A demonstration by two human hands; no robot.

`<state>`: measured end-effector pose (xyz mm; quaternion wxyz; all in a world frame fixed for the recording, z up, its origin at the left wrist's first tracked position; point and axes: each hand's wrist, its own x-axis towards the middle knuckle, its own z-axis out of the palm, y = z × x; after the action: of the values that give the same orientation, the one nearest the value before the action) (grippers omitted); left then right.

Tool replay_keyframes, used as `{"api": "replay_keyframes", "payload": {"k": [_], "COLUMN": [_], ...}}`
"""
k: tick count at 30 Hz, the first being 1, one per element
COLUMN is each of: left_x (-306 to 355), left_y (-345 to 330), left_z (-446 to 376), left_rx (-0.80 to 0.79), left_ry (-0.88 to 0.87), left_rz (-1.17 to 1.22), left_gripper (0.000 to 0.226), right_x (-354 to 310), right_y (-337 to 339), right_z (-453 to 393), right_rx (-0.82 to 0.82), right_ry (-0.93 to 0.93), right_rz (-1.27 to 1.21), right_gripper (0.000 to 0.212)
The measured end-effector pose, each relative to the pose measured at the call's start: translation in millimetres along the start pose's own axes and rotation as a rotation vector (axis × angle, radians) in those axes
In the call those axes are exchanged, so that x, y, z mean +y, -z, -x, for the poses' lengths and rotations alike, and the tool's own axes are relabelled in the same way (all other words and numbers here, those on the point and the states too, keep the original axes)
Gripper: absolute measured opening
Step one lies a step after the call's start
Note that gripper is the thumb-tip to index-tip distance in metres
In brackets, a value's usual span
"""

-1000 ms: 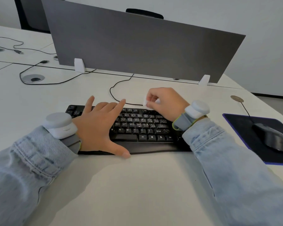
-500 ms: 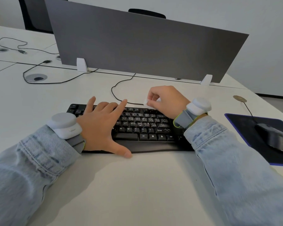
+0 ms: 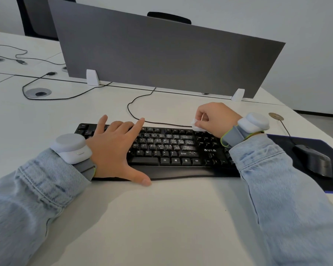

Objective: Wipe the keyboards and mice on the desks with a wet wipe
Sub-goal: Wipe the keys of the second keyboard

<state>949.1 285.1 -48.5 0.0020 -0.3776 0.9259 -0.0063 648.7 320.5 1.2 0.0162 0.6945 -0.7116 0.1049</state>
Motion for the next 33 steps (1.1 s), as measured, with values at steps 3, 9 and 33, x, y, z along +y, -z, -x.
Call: {"api": "replay_keyframes", "payload": {"k": [3,9,33], "left_x": [0,1,1], "left_y": [0,1,2], "left_z": [0,1,1], "left_rx": [-0.006,-0.017,-0.027], "left_ry": [0.004,0.002,0.008], "left_rz": [0.003,0.015,0.020], "left_gripper": [0.155,0.155,0.157], "right_x": [-13,-34,-28], "right_y": [0,-9,2], "right_z": [3,7,20], "right_rx": [0.053,-0.108,-0.051], "right_ry": [0.072,0.140,0.100], "right_rz": [-0.231,-0.206,-0.086], "right_gripper": [0.012,0.008,0.008]}}
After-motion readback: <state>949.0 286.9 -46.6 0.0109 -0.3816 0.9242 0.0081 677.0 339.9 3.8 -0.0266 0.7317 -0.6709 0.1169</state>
